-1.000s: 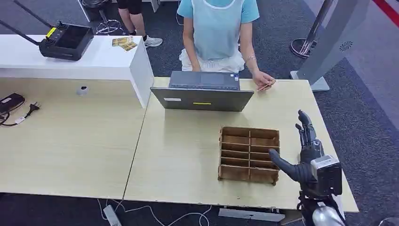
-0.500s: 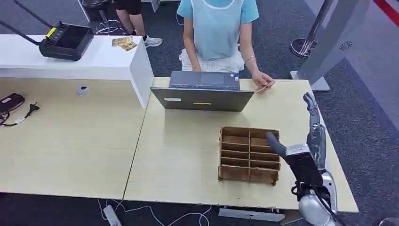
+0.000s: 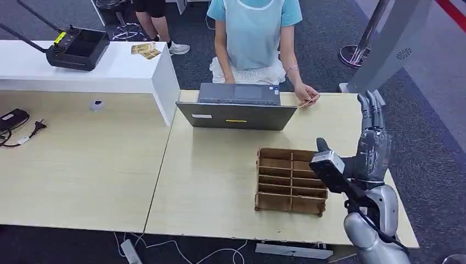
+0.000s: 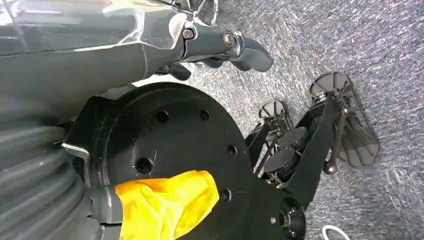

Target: Pass the card to the sensor for recognition and then transmit it.

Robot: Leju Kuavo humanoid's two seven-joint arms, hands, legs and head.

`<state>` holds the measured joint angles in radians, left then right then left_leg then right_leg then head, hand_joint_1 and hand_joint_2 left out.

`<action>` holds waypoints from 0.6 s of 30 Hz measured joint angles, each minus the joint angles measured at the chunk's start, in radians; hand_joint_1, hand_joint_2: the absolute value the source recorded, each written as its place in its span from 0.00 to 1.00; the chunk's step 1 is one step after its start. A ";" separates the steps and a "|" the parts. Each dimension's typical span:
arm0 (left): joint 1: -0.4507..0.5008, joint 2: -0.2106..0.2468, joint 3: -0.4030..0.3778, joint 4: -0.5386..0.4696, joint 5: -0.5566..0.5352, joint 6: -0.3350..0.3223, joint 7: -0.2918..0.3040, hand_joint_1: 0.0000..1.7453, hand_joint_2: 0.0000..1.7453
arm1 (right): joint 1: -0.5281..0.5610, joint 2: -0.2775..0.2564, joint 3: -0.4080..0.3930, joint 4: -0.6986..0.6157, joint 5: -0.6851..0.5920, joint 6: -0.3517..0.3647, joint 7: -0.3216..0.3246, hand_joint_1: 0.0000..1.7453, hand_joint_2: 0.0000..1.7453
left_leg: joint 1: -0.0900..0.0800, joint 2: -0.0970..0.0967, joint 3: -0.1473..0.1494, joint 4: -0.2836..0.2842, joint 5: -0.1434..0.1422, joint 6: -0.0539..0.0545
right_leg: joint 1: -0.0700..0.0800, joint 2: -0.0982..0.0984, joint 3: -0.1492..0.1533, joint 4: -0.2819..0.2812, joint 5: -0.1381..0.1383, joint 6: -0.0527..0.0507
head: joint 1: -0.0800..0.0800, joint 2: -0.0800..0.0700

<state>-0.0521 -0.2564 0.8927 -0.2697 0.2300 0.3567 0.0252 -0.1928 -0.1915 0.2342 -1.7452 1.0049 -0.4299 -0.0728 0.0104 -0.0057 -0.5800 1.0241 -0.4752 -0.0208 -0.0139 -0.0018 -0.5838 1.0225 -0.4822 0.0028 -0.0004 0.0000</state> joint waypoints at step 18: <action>-0.002 0.003 0.000 0.000 -0.053 -0.016 0.011 0.00 1.00 | -0.164 -0.071 -0.017 0.135 0.152 0.007 0.094 0.00 1.00 | 0.000 0.000 0.000 0.000 0.000 0.000 | 0.000 0.000 0.000 0.000 0.001 0.000 | 0.000 0.000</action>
<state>-0.0538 -0.2529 0.8923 -0.2697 0.1774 0.3403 0.0366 -0.3564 -0.2621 0.2174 -1.6098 1.1566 -0.4230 0.0210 0.0103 -0.0057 -0.5801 1.0246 -0.4750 -0.0207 -0.0140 -0.0016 -0.5839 1.0225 -0.4813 0.0029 -0.0004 0.0000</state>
